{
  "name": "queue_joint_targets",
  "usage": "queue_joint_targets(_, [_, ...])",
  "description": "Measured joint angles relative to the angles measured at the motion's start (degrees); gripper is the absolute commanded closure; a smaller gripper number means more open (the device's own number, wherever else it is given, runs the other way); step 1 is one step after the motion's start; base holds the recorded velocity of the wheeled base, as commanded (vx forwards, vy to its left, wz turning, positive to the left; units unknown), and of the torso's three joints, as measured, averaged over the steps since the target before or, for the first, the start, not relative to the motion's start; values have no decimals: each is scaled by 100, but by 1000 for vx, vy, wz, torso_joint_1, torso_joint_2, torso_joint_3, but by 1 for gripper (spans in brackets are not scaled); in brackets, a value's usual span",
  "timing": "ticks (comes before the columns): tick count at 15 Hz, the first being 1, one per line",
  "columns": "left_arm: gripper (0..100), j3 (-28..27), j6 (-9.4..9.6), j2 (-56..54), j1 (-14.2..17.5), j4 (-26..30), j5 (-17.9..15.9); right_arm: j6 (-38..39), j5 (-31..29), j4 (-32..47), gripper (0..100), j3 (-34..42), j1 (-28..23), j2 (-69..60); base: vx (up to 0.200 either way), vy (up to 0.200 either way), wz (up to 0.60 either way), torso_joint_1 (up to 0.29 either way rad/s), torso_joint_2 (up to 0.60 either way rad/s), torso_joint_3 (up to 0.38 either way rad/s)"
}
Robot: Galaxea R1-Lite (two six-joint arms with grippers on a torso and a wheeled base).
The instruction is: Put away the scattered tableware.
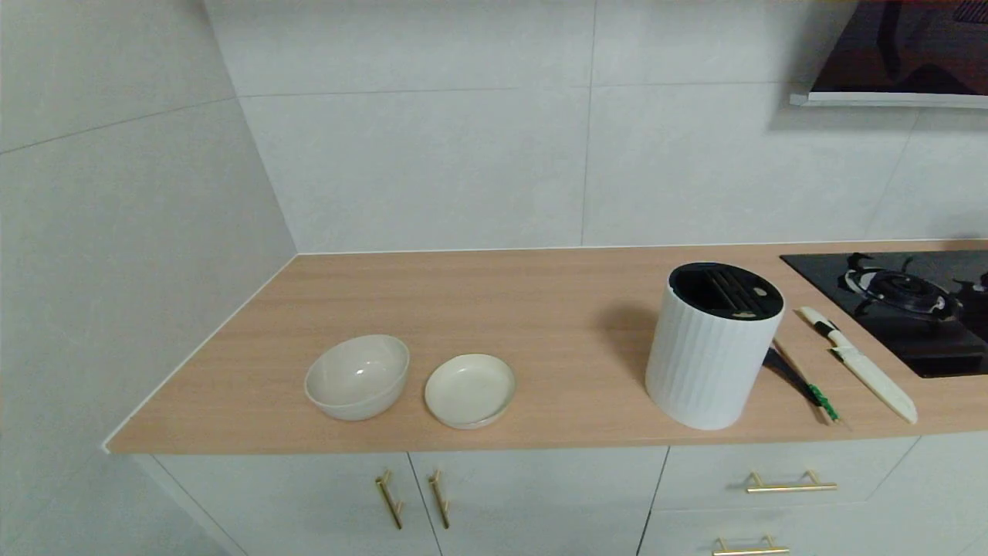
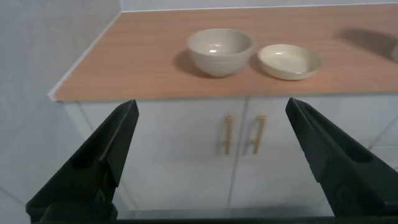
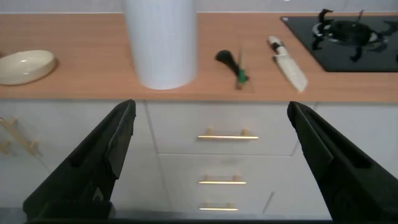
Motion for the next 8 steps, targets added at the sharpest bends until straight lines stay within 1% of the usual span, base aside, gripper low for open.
queue_joint_targets(8, [0, 0, 0, 0, -2, 0, 2, -1, 2, 0, 0, 0, 0, 0, 0, 200, 0, 2, 2, 2])
